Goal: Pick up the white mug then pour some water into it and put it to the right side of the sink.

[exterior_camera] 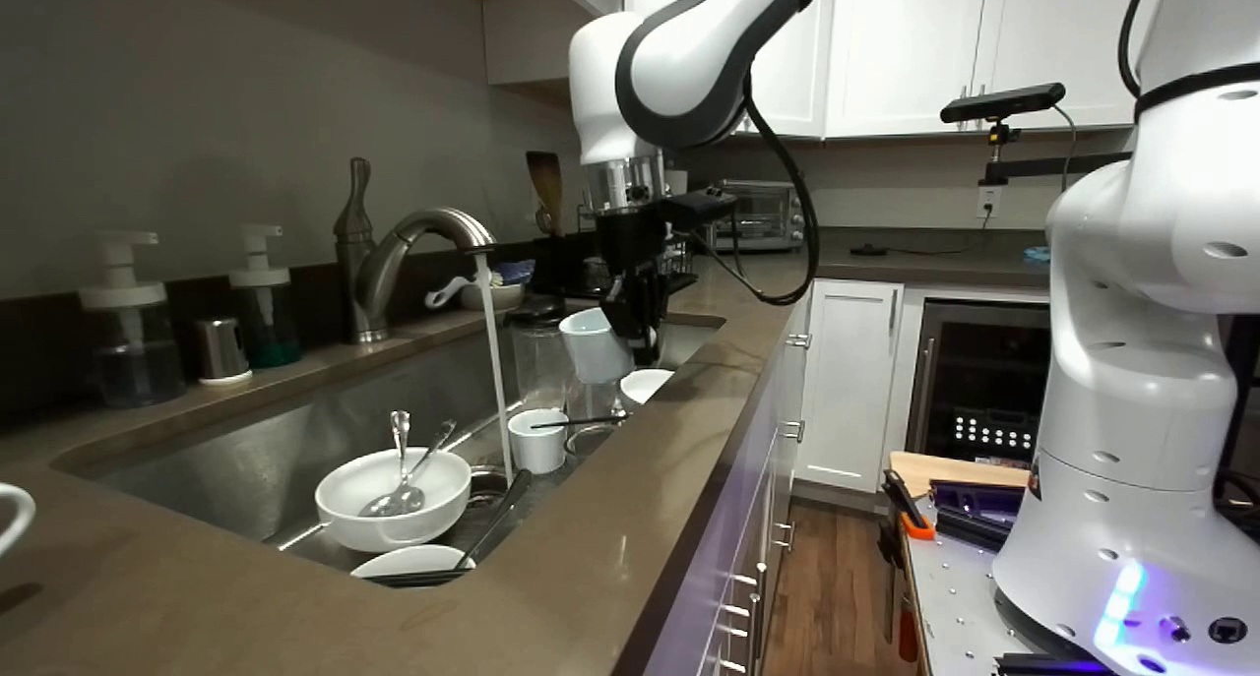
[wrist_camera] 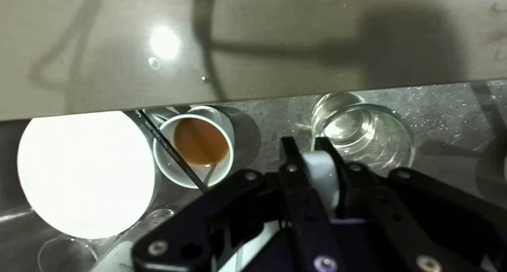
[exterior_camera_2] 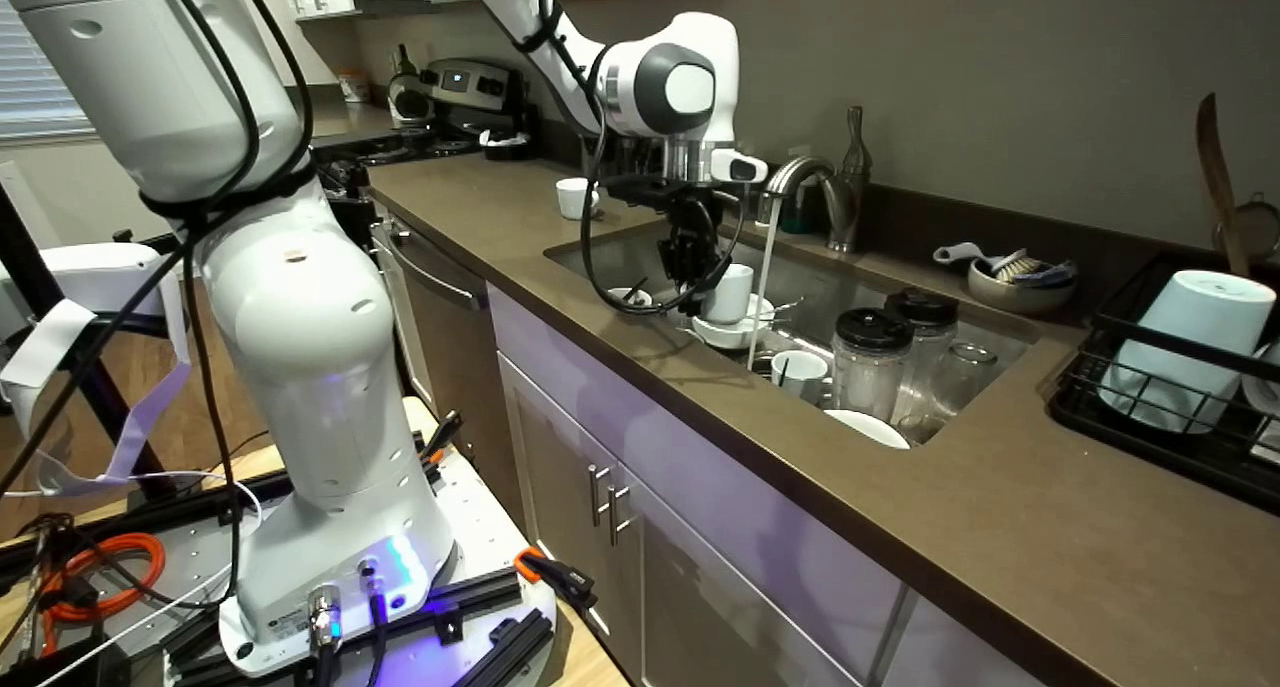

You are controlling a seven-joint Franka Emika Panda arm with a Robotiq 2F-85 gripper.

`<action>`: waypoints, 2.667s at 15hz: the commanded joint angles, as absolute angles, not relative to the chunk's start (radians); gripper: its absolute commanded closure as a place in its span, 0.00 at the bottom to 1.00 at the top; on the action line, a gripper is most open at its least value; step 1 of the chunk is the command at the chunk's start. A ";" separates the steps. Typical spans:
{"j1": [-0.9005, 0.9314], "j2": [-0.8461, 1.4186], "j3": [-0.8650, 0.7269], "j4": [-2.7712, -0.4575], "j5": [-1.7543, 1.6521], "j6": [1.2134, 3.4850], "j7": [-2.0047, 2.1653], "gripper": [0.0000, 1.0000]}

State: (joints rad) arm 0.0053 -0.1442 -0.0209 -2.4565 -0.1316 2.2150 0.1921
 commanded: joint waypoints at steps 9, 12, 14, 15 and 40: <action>-0.110 -0.176 -0.088 -2.427 -0.139 2.248 0.203 0.94; -0.123 -0.175 -0.105 -2.416 -0.129 2.256 0.195 0.94; -0.131 -0.176 -0.118 -2.409 -0.119 2.262 0.189 0.94; -0.134 -0.175 -0.124 -2.406 -0.111 2.264 0.186 0.94; -0.238 -0.170 -0.276 -2.414 -0.018 2.294 0.064 0.94</action>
State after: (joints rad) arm -0.2216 -0.1707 -0.2921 -2.4152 -0.0217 2.2957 0.0654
